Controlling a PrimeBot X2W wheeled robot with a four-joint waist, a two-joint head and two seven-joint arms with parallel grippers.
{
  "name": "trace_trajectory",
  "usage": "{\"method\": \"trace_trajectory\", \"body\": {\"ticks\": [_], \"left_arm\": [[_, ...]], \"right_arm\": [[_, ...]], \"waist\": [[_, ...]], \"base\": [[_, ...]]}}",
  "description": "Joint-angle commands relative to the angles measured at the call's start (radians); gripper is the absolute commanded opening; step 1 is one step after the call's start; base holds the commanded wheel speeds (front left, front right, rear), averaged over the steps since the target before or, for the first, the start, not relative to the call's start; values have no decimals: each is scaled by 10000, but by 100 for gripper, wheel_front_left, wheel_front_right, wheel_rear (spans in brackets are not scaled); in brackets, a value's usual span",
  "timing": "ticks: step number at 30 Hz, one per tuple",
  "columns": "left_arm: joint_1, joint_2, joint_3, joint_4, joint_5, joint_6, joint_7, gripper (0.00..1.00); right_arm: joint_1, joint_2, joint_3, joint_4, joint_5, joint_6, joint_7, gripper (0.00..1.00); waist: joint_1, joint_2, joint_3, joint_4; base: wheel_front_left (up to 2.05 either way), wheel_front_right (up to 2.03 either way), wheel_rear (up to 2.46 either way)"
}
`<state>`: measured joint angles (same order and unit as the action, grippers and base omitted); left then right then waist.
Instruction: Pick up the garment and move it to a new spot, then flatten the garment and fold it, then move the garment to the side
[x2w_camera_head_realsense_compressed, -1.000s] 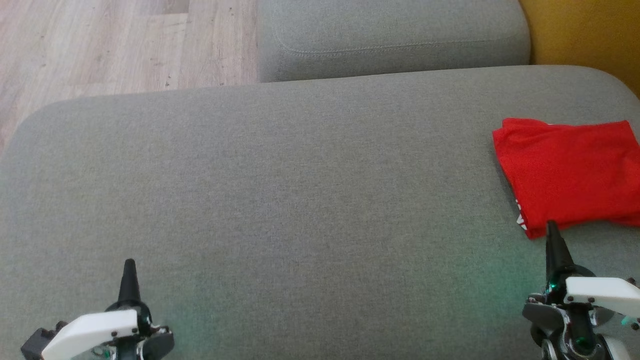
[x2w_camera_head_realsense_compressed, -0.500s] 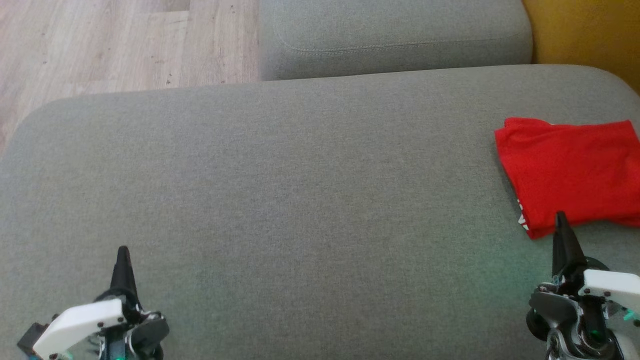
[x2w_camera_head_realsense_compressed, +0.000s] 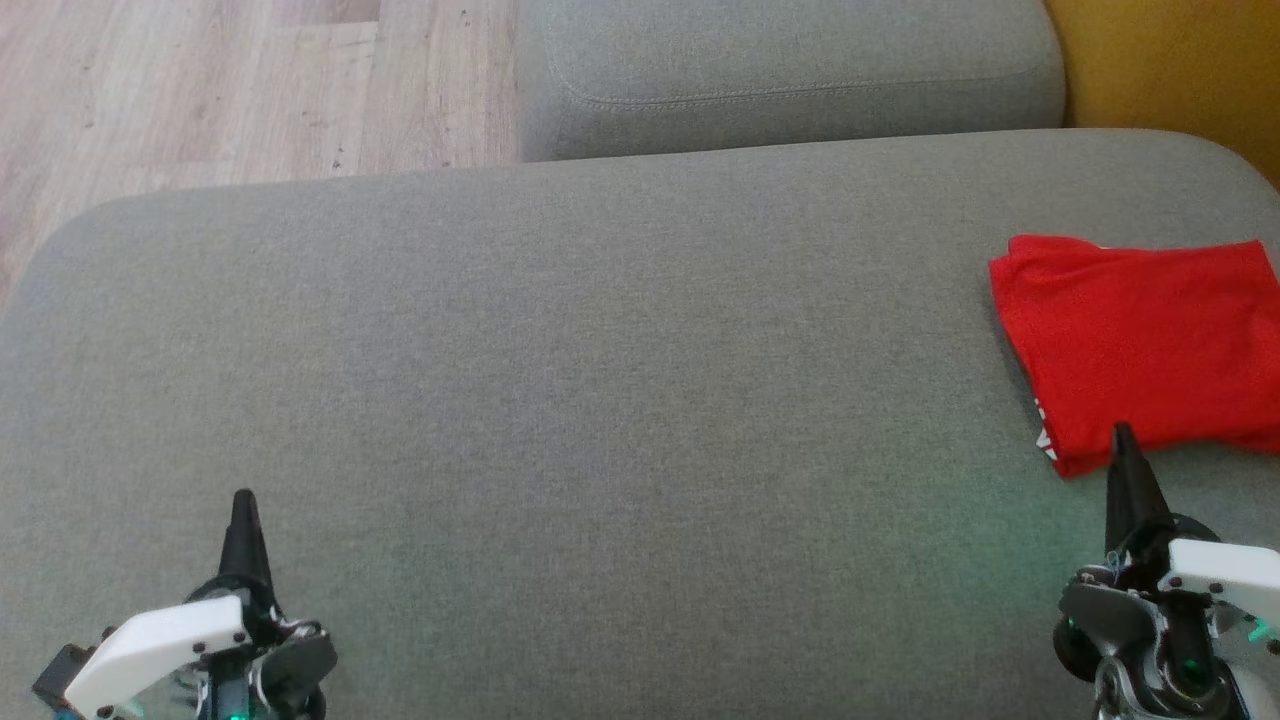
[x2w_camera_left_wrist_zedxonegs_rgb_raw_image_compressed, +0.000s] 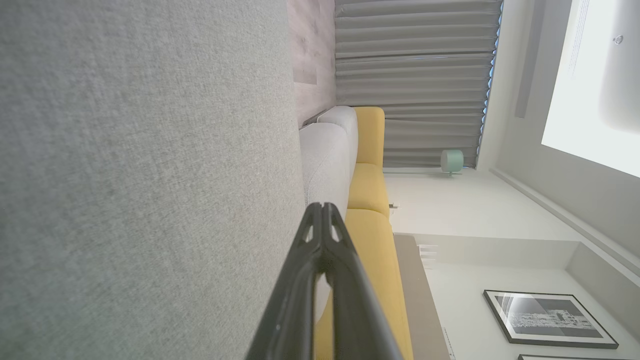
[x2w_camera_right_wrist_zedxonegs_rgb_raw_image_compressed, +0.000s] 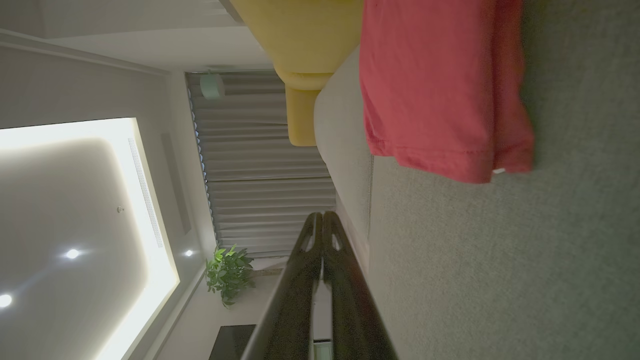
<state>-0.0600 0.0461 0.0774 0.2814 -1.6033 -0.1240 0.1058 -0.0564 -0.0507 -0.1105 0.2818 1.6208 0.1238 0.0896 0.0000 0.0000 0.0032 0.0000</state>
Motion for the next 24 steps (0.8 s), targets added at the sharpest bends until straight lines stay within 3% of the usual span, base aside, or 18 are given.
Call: {"method": "trace_trajectory", "body": {"ticks": [1, 24], "left_arm": [[-482, 41, 369, -360, -49, -67, 79, 0], [-482, 41, 367, -360, -51, -67, 77, 0]], "right_arm": [[-497, -136, 159, -380, 37, 69, 82, 0], [-502, -99, 107, -377, -6, 69, 123, 0]], "waist": [[0, 0, -1, 0], [0, 0, -1, 0]], "base": [[0, 0, 0], [0, 0, 0]]}}
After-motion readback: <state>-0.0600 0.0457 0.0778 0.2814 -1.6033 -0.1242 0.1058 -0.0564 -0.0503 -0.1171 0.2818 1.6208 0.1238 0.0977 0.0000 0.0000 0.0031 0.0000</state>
